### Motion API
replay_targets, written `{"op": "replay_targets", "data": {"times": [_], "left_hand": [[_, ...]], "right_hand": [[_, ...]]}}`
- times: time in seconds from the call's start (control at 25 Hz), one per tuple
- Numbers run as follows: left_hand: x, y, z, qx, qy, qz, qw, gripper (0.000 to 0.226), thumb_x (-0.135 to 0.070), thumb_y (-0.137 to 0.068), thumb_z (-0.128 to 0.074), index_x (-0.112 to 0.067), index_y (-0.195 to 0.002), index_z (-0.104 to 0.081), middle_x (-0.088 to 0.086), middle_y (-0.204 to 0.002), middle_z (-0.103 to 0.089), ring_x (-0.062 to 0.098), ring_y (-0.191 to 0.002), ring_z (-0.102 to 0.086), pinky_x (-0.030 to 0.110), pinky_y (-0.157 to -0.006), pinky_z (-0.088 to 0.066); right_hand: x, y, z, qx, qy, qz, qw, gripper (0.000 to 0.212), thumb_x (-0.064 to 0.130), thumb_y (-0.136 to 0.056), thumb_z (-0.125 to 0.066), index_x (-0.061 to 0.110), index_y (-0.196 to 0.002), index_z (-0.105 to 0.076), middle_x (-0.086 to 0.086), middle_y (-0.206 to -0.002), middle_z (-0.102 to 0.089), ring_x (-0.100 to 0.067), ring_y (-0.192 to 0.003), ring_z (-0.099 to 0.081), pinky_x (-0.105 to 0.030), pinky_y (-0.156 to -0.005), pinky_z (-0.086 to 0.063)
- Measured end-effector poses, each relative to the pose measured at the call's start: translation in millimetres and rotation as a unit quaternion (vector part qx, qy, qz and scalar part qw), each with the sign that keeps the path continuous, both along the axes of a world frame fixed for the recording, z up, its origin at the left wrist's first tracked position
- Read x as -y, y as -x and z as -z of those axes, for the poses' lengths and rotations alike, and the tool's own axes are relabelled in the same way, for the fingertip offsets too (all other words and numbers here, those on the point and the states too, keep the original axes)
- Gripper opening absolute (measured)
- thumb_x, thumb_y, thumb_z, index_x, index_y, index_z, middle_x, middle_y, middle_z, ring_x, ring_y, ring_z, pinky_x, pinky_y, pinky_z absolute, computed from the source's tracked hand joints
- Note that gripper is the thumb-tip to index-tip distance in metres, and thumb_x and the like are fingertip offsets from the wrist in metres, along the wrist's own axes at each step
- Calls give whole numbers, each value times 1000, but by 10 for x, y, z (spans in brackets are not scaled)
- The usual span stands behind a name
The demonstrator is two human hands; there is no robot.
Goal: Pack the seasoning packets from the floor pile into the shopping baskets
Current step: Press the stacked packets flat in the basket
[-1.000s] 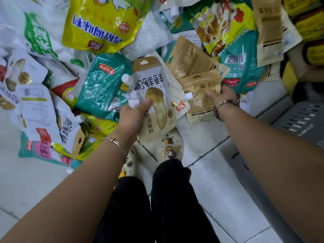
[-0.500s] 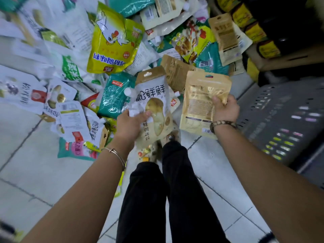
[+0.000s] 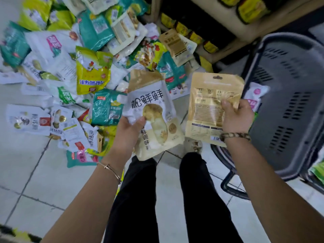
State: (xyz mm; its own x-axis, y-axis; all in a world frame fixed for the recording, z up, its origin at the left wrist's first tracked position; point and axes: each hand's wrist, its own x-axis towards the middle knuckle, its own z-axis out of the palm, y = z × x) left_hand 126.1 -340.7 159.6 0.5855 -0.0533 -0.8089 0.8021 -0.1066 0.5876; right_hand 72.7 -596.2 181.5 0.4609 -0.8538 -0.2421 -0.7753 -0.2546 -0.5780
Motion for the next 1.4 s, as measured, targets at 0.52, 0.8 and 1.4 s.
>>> {"op": "replay_targets", "data": {"times": [0.52, 0.8, 1.4], "left_hand": [[2659, 871, -254, 228, -75, 262, 935, 20, -12, -85, -67, -20, -79, -50, -9, -63, -56, -6, -56, -54, 7, -48, -37], [3819, 908, 470, 222, -163, 210, 938, 13, -8, -86, -58, -17, -93, -50, -10, -72, -57, -5, -60, -54, 7, -49, -38], [4444, 132, 2848, 168, -237, 278, 915, 35, -14, -90, -55, 6, -119, -55, 20, -121, -61, 30, -112, -58, 29, -88, -42]], "right_hand": [[2213, 1515, 92, -67, 45, 155, 985, 24, 14, -95, -48, -3, -111, -52, -26, -100, -60, -37, -92, -56, -26, -59, -20], [2979, 1260, 889, -167, -35, 40, 985, 21, 17, -97, -37, 3, -112, -44, -23, -102, -60, -39, -93, -58, -33, -63, -32], [3324, 874, 2885, -91, -70, 99, 988, 53, 11, -92, -46, 9, -142, -30, -14, -146, -33, -24, -134, -33, -27, -107, -24]]}}
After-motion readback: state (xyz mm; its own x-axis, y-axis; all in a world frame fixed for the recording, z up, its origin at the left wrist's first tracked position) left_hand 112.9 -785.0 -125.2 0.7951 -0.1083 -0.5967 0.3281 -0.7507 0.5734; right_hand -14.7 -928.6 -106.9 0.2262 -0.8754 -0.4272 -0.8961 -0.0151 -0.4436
